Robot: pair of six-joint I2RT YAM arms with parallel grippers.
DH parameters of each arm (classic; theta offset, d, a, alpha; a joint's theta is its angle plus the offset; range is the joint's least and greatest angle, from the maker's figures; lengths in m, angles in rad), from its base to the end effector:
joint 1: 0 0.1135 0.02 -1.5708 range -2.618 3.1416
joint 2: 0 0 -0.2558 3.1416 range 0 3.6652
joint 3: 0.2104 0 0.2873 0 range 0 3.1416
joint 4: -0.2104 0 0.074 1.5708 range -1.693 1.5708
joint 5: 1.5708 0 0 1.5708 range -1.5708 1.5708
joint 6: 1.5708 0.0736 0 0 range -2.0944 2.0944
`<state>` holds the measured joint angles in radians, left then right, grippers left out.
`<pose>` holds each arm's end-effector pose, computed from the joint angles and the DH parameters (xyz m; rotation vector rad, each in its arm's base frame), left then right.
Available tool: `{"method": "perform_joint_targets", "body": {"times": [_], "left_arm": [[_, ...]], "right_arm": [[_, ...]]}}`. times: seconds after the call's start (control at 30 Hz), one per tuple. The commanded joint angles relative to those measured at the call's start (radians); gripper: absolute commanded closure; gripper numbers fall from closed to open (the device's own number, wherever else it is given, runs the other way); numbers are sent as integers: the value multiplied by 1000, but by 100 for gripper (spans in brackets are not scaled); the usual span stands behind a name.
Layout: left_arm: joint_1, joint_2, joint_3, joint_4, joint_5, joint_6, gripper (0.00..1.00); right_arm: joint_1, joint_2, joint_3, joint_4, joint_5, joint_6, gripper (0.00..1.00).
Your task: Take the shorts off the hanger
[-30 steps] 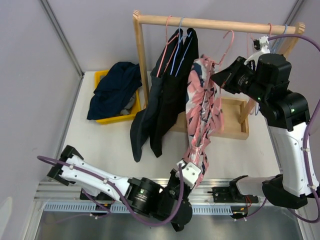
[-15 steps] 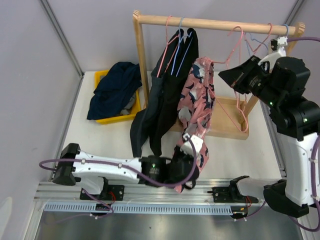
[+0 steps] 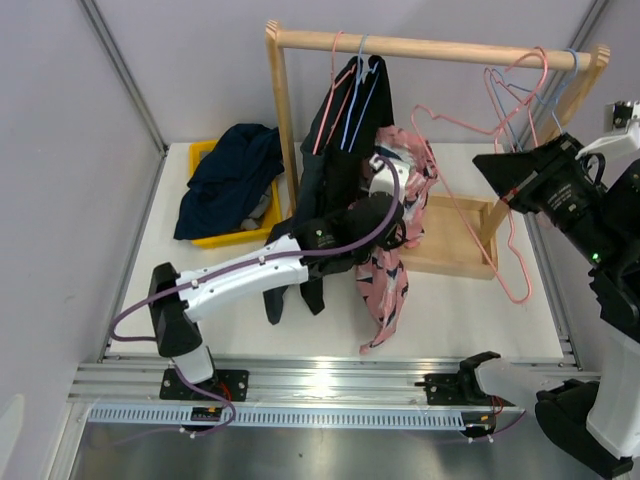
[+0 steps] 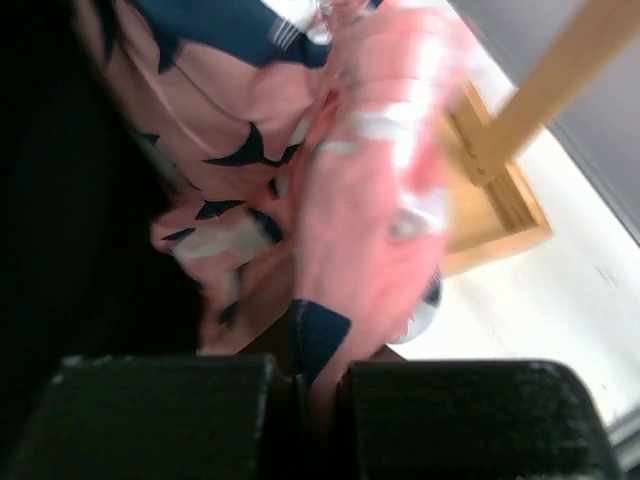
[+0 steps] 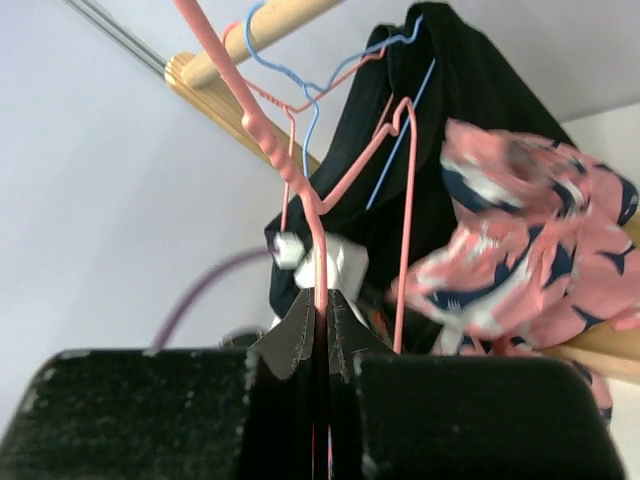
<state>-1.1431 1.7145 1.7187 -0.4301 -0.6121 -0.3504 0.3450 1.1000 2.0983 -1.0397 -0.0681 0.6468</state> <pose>0.2291 -0.4007 0.3724 0.3759 1.8984 -0.3903 0.1423 0.0565 0.6040 0.1976 1.6632 0.8144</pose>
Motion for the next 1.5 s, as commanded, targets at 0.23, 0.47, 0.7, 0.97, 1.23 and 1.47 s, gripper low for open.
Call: {"method": "perform_joint_targets", "body": {"times": [0.23,0.47,0.7,0.97,1.23,1.47], "left_arm": [[-314,-233,-396,-7,-87,-218,100],[-571,-300,-366,-214,-225,-352,100],[-664,-364,-284,-502,-340,-519,100],[-664,-552,-242,-842,-459,-653,100],[-659,-714,-154,-1038,-541,-708,100],[-656,-718,158,-846,-548,-76,100]], "right_arm": [[-60,316,353,23,38,-104,100],[-133,345,200,167,-9,-75,100],[-141,365,125,198,-21,-68,100],[-146,247,-132,250,-21,-72,100],[-150,110,-248,224,-9,-88,10],[-150,-50,-360,172,54,-118,1]]}}
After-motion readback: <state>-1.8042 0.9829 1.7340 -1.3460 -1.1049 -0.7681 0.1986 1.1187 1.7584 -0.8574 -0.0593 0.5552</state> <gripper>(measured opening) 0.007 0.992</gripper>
